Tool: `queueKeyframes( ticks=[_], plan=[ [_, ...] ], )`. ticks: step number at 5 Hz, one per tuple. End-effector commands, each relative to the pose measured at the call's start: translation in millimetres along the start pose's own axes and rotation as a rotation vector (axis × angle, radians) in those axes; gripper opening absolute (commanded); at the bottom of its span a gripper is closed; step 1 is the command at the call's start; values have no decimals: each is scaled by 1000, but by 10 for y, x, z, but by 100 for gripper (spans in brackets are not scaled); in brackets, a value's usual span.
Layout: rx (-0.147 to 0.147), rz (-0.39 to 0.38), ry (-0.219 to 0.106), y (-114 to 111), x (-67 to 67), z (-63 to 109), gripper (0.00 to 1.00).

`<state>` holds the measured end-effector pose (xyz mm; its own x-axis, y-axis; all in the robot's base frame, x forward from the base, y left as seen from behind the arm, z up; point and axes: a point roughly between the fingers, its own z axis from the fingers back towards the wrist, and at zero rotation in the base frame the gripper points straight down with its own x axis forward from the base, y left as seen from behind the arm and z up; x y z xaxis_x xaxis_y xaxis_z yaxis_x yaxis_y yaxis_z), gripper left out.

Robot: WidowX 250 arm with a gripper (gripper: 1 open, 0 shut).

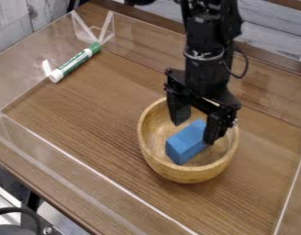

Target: Remove the blue block from inside the brown bowl and put it on the table

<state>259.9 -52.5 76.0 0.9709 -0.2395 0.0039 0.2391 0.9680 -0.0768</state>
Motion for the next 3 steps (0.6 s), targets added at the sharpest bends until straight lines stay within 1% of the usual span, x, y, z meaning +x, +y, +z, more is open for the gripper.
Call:
queueKeyframes(
  ticks=[1, 3],
  plan=[
    [2, -2, -58, 24, 53, 121, 100],
    [-7, 9, -57, 31, 50, 95, 100]
  ],
)
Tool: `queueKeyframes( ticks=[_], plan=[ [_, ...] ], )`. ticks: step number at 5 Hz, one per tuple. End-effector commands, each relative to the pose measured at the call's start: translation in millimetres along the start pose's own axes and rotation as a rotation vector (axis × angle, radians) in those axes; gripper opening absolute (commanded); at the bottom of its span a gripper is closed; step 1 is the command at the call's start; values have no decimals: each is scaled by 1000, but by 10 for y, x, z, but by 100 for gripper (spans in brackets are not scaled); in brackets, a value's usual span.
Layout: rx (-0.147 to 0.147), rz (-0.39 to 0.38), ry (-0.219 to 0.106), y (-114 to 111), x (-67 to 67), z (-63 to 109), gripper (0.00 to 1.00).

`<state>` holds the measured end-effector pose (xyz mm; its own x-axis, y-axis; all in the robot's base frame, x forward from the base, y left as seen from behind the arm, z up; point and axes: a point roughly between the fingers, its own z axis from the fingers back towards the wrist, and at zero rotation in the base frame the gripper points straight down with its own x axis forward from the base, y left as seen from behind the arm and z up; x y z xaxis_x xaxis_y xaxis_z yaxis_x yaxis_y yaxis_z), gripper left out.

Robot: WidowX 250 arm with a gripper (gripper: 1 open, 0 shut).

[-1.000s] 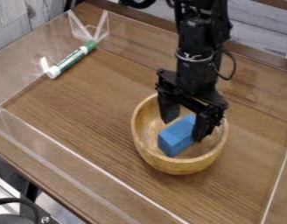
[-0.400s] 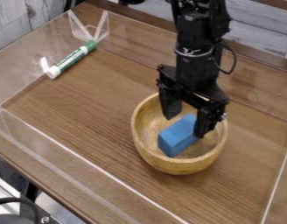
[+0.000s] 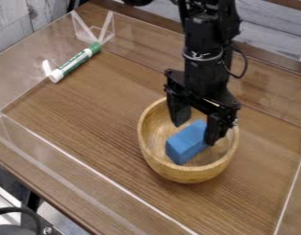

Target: Remove the blue block from inside the brown bowl and put it on the table

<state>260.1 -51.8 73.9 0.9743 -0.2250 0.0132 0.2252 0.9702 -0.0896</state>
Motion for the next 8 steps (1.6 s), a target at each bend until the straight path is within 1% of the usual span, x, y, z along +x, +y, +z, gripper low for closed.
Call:
queueKeyframes(
  ticks=[1, 4, 8],
  plan=[
    [1, 0, -45, 23, 49, 110, 100],
    [-10, 17, -38, 30, 43, 94, 100],
    [-12, 27, -44, 40, 29, -134, 100]
  ],
)
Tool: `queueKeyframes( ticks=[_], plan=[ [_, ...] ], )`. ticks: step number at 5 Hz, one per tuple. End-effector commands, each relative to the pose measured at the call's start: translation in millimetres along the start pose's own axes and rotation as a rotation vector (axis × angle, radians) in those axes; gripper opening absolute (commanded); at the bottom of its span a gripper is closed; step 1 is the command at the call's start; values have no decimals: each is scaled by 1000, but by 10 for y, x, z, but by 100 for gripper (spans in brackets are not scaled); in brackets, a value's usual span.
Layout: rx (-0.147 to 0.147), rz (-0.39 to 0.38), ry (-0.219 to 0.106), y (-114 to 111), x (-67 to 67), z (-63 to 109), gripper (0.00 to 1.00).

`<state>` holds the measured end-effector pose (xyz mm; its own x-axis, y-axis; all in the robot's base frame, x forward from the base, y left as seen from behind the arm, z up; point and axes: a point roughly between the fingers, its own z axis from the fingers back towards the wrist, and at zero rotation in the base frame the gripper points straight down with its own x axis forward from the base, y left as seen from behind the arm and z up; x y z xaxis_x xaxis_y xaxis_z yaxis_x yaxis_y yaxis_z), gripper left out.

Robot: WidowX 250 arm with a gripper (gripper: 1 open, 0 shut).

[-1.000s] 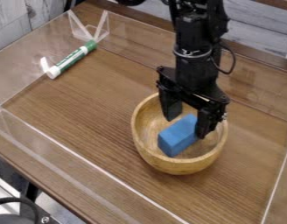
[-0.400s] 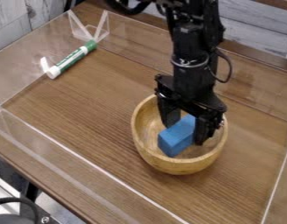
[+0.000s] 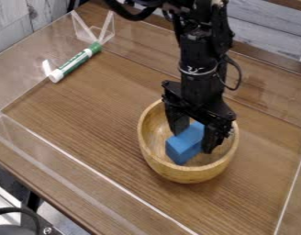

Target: Remove the blue block from inside the brown bowl and put it on the table

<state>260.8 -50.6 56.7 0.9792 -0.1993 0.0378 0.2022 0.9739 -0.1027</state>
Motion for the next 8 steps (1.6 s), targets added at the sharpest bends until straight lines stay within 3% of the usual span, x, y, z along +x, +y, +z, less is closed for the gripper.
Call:
queueKeyframes(
  ticks=[1, 2, 3, 7, 8],
  plan=[
    [-1, 6, -19, 12, 25, -22, 100],
    [-4, 10, -24, 16, 22, -89, 100],
    [-6, 9, -28, 21, 25, -116, 0],
    [22, 7, -18, 40, 48, 120, 0],
    [32, 15, -26, 51, 71, 250, 0]
  ],
)
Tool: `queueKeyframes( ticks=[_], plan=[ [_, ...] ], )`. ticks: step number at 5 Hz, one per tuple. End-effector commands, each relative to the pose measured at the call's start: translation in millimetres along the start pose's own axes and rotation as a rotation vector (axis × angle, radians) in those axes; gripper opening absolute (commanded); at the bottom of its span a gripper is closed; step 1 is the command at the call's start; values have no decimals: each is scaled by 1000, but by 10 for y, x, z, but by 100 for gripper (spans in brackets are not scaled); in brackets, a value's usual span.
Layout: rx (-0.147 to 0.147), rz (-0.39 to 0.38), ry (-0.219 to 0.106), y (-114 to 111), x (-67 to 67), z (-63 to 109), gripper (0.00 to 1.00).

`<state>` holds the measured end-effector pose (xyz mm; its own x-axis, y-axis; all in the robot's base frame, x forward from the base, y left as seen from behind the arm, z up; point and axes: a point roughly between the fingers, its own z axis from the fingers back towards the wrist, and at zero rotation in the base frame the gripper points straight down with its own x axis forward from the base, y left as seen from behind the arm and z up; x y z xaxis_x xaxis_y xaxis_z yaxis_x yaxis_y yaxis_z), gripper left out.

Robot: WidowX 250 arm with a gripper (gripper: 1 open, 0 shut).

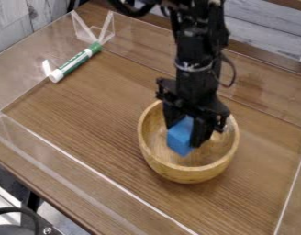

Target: Remove the blue block from inside the brown bowl and put it on the table

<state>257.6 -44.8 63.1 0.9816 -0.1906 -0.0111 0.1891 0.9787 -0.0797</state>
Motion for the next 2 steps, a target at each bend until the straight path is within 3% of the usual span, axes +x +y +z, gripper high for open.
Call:
queueKeyframes(
  ticks=[1, 2],
  plan=[
    [31, 26, -113, 65, 157, 478, 0],
    [55, 62, -173, 225, 215, 824, 0]
  ],
)
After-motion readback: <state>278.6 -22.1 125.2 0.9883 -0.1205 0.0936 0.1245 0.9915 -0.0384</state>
